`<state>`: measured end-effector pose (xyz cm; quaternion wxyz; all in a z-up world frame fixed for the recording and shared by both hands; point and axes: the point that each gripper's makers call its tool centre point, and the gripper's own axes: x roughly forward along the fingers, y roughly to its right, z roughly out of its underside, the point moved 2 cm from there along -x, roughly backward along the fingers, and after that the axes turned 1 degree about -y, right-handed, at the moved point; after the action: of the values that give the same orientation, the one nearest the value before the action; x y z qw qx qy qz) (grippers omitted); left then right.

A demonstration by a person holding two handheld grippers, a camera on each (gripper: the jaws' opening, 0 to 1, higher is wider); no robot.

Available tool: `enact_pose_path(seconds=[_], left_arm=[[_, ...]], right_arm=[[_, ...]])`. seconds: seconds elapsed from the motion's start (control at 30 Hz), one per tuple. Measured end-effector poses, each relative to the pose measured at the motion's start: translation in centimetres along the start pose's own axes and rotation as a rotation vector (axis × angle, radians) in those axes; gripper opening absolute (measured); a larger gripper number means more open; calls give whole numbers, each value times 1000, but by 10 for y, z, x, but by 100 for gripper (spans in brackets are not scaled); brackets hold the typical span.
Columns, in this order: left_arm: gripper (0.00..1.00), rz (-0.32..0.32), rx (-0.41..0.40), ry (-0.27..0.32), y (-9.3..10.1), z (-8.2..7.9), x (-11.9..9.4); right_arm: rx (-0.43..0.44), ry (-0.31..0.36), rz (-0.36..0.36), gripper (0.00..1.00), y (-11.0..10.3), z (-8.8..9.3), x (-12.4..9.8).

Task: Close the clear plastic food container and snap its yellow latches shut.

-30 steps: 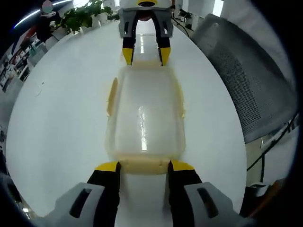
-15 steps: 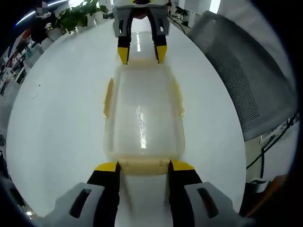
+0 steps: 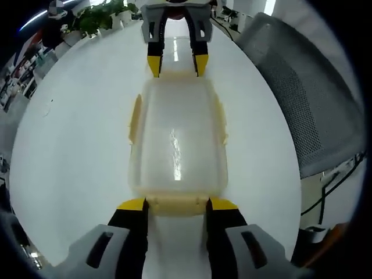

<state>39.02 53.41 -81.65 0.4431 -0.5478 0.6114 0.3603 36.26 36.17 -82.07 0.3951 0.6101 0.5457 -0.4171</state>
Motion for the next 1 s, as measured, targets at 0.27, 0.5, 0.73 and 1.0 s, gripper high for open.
enact_pose_path(seconds=[0.27, 0.5, 0.73, 1.0], left_arm=[[38, -6, 0, -25, 6, 0, -2], [38, -25, -9, -20, 2, -1, -13], [38, -37, -9, -16, 1, -4, -22], [38, -53, -9, -4, 1, -9, -32]], right_arm=[[-27, 2, 1, 38, -2, -2, -4], [-34, 18, 15, 38, 3, -8, -14], [-43, 24, 29, 38, 4, -11, -21], [-41, 38, 27, 37, 5, -14, -35]])
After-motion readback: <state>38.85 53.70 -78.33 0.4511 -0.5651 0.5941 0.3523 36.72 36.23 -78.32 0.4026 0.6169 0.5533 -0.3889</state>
